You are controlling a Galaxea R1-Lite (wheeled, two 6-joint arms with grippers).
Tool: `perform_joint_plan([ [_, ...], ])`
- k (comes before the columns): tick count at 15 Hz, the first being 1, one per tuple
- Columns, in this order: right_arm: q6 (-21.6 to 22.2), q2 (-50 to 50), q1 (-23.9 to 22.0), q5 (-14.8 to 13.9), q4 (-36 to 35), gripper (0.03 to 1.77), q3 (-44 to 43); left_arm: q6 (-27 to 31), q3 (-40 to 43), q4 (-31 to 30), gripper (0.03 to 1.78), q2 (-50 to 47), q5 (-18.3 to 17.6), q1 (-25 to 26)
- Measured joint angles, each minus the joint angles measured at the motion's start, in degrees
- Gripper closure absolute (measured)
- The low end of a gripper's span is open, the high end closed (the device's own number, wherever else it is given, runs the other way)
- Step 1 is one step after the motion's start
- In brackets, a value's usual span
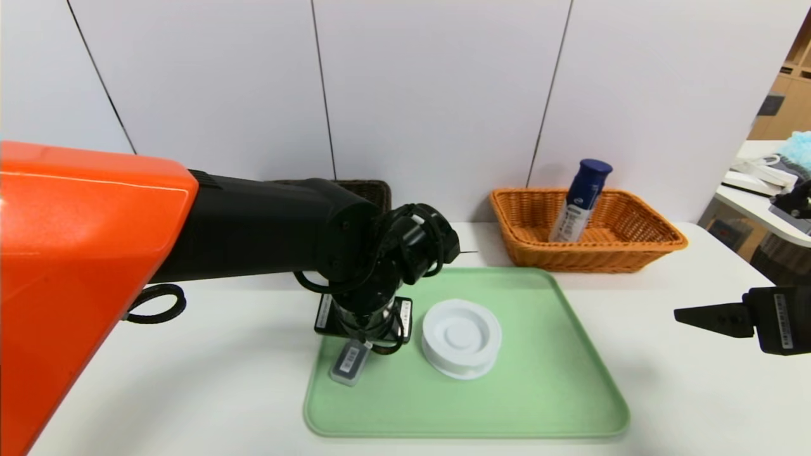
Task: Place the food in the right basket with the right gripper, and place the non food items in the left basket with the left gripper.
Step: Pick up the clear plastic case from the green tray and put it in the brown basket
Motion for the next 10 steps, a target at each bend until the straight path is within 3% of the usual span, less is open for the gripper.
perform_joint_plan([
  [2,-0.02,-0.02,-0.01,0.00,-0.02,0.11,0.00,0.67,0.05,-0.02,0.29,0.05,-2.13,0.91],
  [10,0.09,-0.17,-0.11,0.63,0.06,0.11,0.05,0.54,-0.23,-0.66,0.17,0.88,-4.72,1.40],
])
